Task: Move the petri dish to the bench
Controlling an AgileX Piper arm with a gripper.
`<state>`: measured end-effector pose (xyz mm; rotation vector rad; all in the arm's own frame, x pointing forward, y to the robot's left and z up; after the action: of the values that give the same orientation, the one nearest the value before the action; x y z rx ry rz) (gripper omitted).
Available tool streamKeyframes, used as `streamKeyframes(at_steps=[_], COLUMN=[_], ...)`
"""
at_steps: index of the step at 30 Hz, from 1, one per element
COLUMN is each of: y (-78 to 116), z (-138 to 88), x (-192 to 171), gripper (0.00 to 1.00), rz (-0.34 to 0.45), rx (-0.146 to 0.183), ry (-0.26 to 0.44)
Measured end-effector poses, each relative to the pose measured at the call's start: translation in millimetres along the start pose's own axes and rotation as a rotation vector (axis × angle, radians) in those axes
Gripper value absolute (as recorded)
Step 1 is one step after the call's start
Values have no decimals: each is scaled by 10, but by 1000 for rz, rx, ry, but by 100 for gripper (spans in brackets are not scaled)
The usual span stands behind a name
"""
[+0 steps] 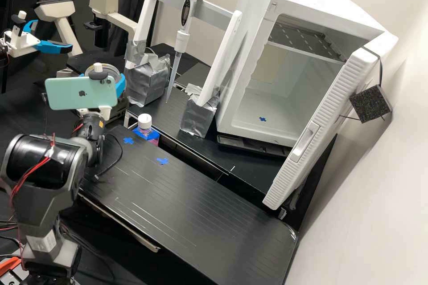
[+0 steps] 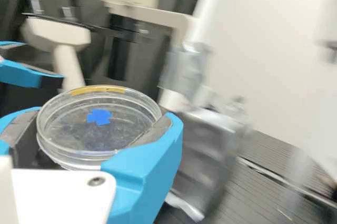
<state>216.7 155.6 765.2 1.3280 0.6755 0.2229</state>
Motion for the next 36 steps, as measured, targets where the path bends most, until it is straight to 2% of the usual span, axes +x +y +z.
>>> streamKeyframes(at_steps=[5,7,9,13,16,23,25,31,36], y=[108,160,203,232,204,101,122,186,252], z=[214,270,328,403,480,790,867,1021,1054], x=[-383,-533,-649,-800,-885,-1074,-1146,-1346,-1432], gripper=[0,0,0,0,0,0,0,0,0], rz=[82,114,132,148,122,-5,-7,3,17], rx=[-21,-7,-19,-12,-19,-19,-10,63,89], ry=[-58,-58,-64,-66,-77,-201,-241,-343,-381])
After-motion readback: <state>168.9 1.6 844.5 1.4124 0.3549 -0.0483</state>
